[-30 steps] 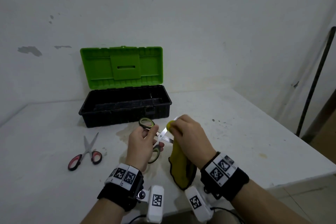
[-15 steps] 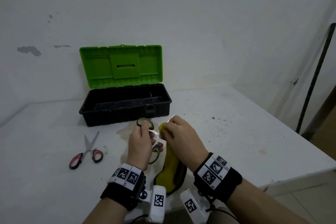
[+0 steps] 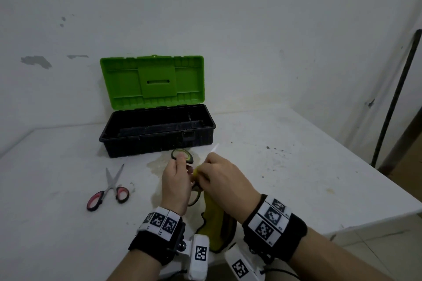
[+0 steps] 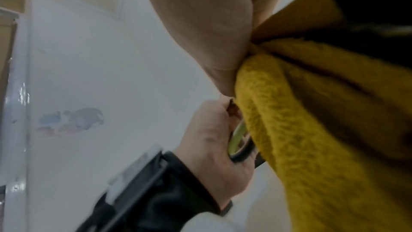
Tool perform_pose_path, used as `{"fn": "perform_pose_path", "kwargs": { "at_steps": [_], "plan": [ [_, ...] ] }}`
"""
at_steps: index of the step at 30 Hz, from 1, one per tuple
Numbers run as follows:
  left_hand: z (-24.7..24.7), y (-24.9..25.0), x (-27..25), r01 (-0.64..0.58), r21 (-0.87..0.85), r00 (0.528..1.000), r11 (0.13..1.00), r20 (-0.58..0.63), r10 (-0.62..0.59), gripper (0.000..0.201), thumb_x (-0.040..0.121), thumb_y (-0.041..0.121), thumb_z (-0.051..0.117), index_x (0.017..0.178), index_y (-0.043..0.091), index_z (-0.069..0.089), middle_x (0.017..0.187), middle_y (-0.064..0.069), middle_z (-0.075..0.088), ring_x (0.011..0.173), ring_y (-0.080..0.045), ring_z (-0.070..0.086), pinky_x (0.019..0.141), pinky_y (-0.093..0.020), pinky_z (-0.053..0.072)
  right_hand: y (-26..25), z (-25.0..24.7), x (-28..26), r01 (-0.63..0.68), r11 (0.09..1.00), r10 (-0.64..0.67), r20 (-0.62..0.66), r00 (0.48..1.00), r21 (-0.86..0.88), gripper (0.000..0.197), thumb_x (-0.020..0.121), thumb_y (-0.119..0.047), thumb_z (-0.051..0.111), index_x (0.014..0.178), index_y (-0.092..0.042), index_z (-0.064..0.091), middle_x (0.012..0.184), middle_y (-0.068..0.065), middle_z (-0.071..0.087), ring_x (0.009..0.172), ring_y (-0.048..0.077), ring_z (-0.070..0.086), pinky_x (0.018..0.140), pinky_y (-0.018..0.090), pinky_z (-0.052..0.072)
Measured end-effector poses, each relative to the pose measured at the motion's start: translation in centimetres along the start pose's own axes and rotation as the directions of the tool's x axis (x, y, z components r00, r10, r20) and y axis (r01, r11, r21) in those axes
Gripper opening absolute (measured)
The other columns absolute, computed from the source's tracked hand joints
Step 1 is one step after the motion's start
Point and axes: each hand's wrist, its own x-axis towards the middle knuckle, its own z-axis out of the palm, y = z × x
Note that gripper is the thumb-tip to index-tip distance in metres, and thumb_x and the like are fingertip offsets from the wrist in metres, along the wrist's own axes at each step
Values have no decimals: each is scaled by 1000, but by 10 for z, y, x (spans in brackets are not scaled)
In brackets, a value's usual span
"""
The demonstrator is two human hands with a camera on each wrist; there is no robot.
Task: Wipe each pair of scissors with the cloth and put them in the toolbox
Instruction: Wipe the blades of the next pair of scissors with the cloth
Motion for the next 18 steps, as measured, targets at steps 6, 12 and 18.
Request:
{"fn": "perform_pose_path", "kwargs": {
  "at_steps": [6,12,18],
  "plan": [
    [-1,-1,-1,-39,24,997,999,61,37,51,101,52,39,87,8,59,72,-9,60,67,-23,59,64,-48,56,-5,-4,-1,17,999,-16,-38,999,37,20,96,-18,54,91,-8,71,93,6,54,75,20,53,65,29,45],
    [-3,-3,-4,-73,59,997,996,44,71,45,105,45,38,82,12,56,68,-4,55,62,-20,54,57,-39,49,6,2,-5,-34,999,35,-11,999,33,21,96,-21,55,89,-9,71,92,2,52,71,19,55,66,28,47],
    [2,-2,-2,-13,-27,997,1000,70,15,39,107,38,37,92,8,56,72,-9,56,46,-12,59,49,-36,54,14,-11,-8,-7,998,14,-120,993,58,17,94,-21,59,89,-11,72,93,2,55,72,16,54,64,27,47]
  ]
}}
